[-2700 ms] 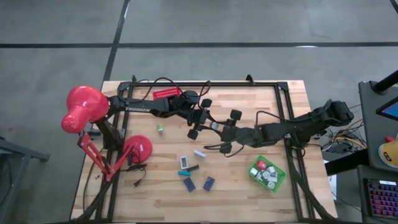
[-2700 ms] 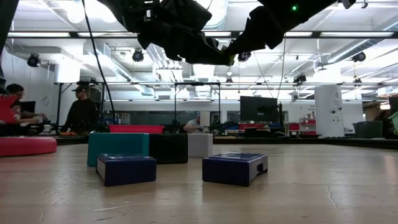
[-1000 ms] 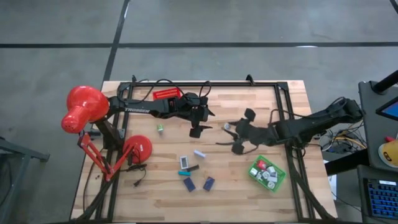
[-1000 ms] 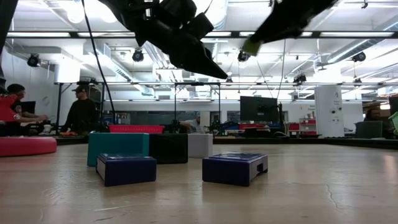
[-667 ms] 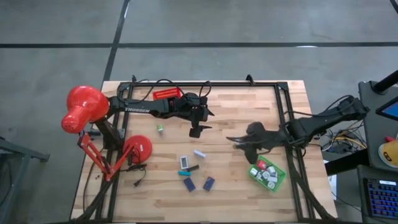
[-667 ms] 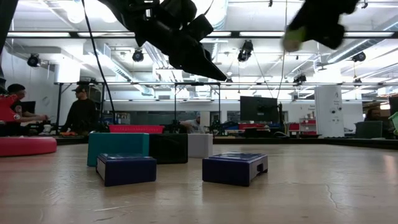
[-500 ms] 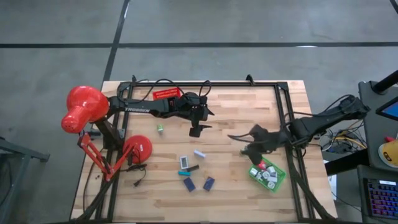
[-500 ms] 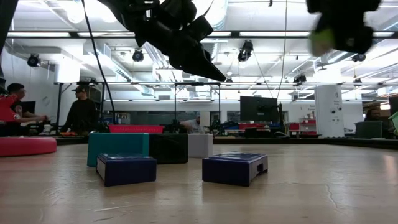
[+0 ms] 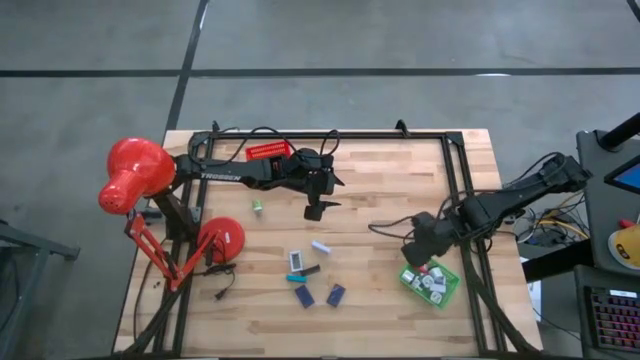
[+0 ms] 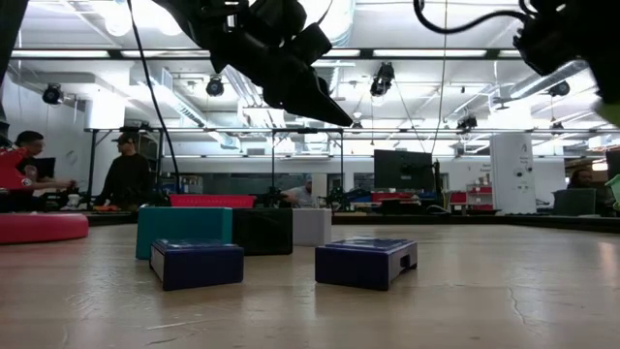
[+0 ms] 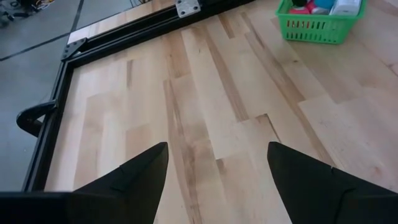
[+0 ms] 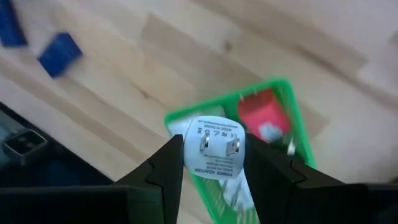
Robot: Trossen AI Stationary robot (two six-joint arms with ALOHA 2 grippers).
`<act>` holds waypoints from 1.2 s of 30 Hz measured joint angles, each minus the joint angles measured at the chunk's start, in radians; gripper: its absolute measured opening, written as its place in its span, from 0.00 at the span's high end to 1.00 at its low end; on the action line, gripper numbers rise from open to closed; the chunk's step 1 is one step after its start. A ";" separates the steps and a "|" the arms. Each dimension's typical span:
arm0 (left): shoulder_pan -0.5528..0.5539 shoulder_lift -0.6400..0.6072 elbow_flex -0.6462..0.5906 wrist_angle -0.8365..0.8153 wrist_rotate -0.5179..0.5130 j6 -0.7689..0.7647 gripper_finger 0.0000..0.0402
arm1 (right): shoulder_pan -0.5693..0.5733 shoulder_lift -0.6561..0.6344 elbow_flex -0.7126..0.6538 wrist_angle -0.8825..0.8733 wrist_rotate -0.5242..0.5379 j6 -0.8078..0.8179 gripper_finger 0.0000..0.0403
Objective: Pick & Place Office items
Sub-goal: Put the right green charger adapter into the green bin, then put the green charger adapter into the green bin
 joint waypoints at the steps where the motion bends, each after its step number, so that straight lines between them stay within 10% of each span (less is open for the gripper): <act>1: 0.000 0.000 0.000 0.000 0.000 0.002 0.30 | 0.008 0.013 0.000 -0.002 -0.021 0.012 0.66; 18: 0.000 0.000 0.000 0.000 0.000 -0.001 0.30 | 0.041 0.239 0.000 -0.042 -0.078 0.007 0.65; 36: 0.001 -0.001 0.000 0.001 -0.001 -0.001 0.30 | 0.040 0.249 0.000 -0.041 -0.084 0.005 0.41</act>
